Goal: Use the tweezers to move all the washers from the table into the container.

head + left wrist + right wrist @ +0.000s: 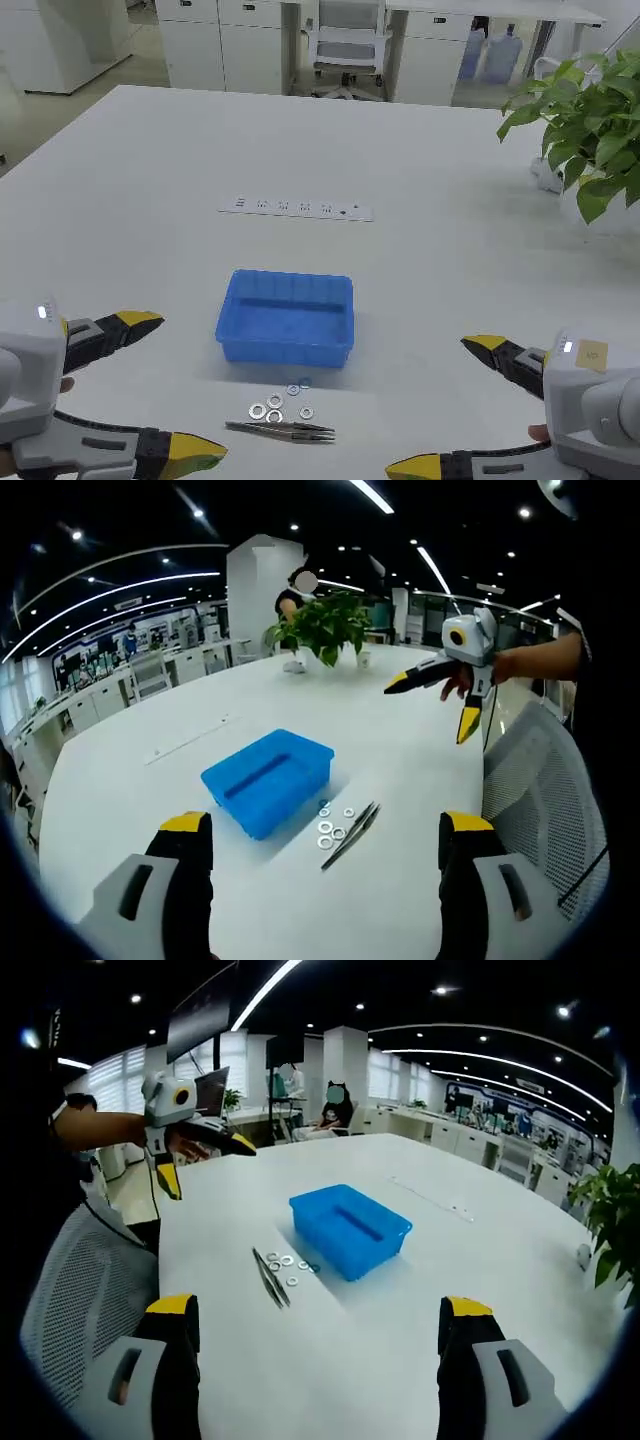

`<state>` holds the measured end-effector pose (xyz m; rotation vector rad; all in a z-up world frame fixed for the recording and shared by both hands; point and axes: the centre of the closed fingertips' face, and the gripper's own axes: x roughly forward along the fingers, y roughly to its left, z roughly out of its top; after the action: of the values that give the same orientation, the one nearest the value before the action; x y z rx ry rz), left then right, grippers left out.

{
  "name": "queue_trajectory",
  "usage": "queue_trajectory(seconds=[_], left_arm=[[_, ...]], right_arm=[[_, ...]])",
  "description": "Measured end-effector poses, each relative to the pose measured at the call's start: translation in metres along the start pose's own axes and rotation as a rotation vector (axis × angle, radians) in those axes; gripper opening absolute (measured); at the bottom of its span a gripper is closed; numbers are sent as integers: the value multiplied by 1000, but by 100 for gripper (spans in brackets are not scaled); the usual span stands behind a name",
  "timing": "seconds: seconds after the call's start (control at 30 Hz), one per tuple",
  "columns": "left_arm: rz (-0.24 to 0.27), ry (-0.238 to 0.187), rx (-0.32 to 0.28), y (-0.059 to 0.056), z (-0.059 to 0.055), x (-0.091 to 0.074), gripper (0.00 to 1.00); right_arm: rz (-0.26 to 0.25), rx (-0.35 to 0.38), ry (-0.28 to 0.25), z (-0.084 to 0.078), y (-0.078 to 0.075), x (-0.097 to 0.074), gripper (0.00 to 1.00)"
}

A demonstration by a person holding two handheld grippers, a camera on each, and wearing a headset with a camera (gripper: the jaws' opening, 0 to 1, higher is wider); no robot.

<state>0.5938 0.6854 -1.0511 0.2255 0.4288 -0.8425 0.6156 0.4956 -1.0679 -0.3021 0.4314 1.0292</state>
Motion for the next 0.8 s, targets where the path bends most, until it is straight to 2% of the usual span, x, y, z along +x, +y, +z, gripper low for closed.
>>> queue_trajectory(seconds=[0.8], left_arm=[[-2,-4,0,0,1,2,99]], right_arm=[[0,-6,3,-1,-1,-2,100]])
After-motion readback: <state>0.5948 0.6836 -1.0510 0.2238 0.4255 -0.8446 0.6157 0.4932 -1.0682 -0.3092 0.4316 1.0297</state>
